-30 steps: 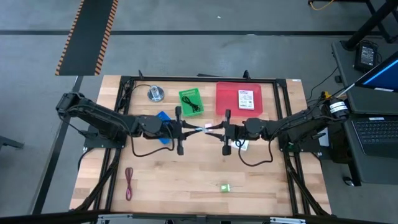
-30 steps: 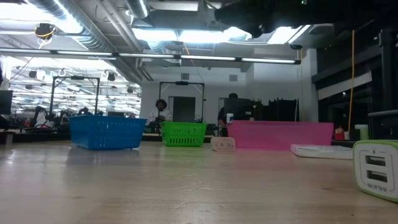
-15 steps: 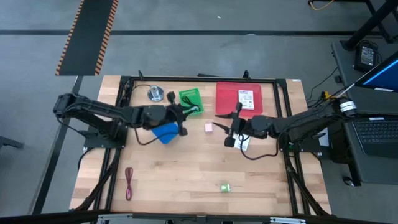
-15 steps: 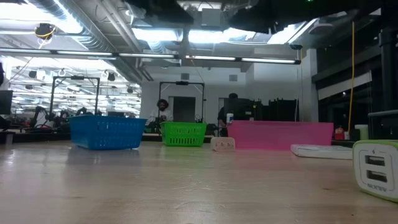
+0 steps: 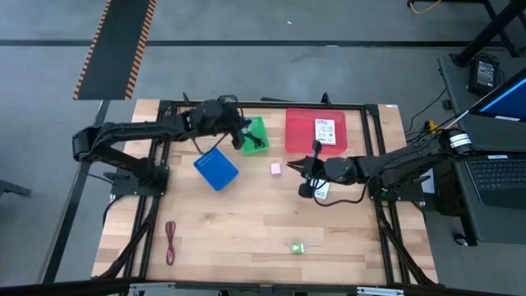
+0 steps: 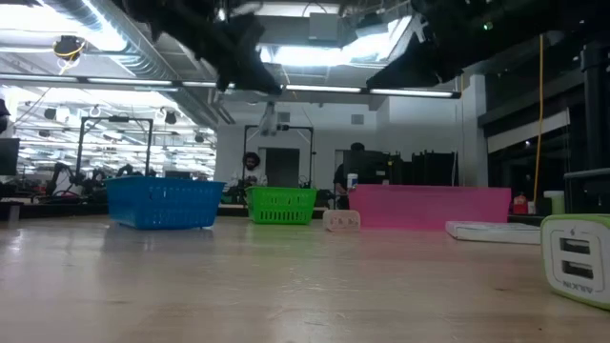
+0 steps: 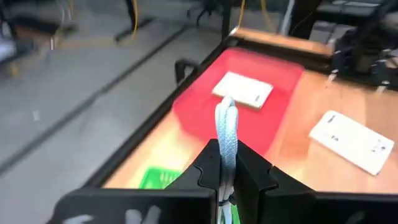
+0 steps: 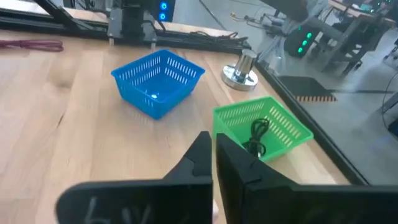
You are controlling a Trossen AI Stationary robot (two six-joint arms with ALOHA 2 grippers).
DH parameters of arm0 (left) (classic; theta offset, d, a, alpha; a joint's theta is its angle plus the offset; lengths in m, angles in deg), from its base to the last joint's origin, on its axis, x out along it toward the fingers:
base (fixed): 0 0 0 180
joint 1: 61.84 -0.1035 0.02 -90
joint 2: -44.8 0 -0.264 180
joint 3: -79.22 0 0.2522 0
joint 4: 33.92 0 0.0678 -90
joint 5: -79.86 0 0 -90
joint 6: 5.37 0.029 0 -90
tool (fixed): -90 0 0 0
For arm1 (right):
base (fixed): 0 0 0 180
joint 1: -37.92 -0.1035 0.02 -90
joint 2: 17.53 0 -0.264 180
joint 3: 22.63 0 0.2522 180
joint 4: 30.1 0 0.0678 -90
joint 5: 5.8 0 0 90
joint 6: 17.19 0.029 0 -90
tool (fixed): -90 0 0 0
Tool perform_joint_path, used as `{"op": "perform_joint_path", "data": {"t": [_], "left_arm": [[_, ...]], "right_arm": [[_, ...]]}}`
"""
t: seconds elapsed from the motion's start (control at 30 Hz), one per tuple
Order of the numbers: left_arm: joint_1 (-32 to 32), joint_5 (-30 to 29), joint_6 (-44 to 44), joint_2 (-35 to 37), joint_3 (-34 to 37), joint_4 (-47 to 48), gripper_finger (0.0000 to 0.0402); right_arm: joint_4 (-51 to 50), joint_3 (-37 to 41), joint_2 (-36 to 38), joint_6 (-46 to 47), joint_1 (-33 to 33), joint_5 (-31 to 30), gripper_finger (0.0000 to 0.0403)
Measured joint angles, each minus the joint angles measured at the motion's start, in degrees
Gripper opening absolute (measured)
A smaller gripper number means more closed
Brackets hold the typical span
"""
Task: Pick and place items into bin
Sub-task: Put the blue charger cable into the green bin
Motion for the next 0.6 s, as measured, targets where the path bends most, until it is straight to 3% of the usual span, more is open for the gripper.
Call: {"op": "perform_joint_path", "data": {"t": [0.17,0.33,0.6], "left_arm": [[-6.66,8.11,-7.51,-2.14,0.00,1.30,0.0014],[-11.85,15.30,-9.39,-6.61,-0.93,0.03,0.0014],[-14.42,22.45,-12.15,-15.84,-3.52,0.08,0.0014]], "right_arm": [[0.80,0.30,-0.02,0.40,0.04,0.00,0.0002],[2.58,0.28,-0.02,0.05,0.04,0.00,0.0001],[2.51,0.28,-0.02,1.11,0.04,0.00,0.0000]]}}
